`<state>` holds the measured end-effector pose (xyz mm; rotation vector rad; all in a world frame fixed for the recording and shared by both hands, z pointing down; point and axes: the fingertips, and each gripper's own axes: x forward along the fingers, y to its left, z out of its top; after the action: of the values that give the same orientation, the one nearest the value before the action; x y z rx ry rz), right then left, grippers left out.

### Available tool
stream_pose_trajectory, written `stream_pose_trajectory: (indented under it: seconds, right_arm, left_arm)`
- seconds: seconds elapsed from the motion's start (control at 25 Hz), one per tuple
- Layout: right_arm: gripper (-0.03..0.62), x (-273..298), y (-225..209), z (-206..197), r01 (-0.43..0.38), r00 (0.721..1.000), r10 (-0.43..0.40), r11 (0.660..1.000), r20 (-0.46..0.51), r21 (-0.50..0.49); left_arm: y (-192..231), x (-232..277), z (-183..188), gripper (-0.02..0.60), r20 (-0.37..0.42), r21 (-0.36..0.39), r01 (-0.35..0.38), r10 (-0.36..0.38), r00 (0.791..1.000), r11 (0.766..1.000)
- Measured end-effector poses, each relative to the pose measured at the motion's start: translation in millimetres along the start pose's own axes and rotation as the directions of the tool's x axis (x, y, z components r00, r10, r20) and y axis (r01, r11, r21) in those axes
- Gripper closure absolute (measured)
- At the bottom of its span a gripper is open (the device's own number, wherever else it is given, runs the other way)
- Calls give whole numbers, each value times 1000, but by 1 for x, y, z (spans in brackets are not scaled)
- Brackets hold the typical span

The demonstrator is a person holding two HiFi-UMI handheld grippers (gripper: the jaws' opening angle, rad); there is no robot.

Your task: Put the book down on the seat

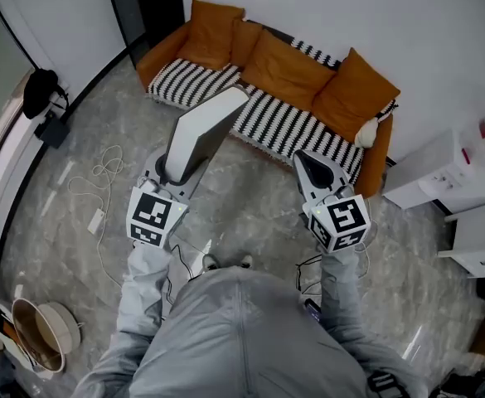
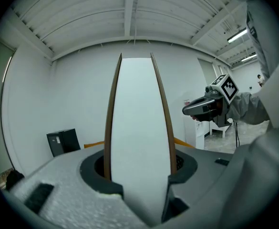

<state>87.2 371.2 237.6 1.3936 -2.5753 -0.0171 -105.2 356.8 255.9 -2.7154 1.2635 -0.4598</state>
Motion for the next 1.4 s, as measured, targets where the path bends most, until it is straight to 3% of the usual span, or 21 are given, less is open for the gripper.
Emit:
stream_pose_trajectory:
  seconds: [0.6,0.88,1.4]
  right_arm:
    - [565,25,-60,-28,-68,998,68,998,-8,13]
    - [565,67,-85,-20,-63,998,63,998,14,13]
    - [564,202,-143,20,-2,999,-2,997,41,79]
  left_arm:
    - [-13,57,-13,357,-47,-43,-57,55,997,997]
    - [26,100,-9,357,-18,-22,-42,42,999,999]
    - [147,198,-6,357,-7,6,22,-22,1000,1000]
